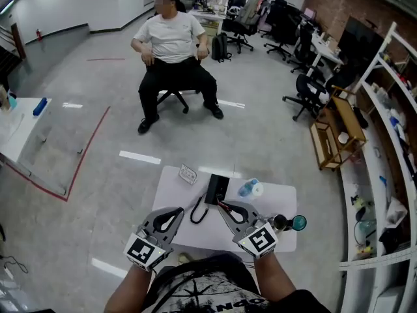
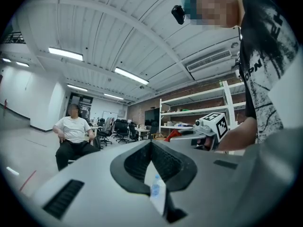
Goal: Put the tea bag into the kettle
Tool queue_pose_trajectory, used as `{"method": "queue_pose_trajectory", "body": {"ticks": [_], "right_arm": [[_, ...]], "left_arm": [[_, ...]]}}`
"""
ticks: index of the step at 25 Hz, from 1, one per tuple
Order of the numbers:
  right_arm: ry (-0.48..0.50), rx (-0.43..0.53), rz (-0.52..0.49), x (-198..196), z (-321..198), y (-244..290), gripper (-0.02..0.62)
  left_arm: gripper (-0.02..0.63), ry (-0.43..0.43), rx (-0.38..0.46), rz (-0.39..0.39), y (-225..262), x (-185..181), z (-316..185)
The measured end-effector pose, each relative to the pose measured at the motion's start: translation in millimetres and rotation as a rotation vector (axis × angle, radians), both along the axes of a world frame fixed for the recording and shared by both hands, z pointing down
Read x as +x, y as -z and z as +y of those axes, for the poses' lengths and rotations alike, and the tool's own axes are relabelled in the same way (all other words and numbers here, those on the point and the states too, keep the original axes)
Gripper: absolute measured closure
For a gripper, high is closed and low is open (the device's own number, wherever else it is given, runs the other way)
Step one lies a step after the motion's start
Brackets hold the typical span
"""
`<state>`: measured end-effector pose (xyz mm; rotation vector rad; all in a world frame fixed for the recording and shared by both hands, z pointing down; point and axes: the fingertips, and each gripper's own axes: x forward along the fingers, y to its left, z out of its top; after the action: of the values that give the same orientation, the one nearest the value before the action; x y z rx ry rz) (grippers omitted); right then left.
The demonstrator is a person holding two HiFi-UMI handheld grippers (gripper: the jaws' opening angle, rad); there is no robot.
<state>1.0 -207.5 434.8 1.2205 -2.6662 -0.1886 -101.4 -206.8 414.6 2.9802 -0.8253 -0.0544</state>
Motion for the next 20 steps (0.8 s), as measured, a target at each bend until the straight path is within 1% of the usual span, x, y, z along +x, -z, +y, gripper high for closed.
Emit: {"method": "queue_pose_trajectory", "body": {"ticks": [6, 14, 20], "right_arm": [[-0.112, -0.016, -0.001, 75.8, 12.9, -5.6, 0.577], [-0.279, -0.025, 0.000, 201.0, 36.7, -7.4, 0.577], [-0.407, -0.007, -0.002, 285.4, 65.2, -3.8, 0.577]], "left_arm": [[0.600, -0.133, -0.035, -0.008, -7.0, 81.3, -4.9], [0.600, -0.301, -0.039, 0.000, -7.9, 209.3, 7.4], [0.600, -0.414, -0.030, -0.004, -18.8, 292.9, 17.2]]}}
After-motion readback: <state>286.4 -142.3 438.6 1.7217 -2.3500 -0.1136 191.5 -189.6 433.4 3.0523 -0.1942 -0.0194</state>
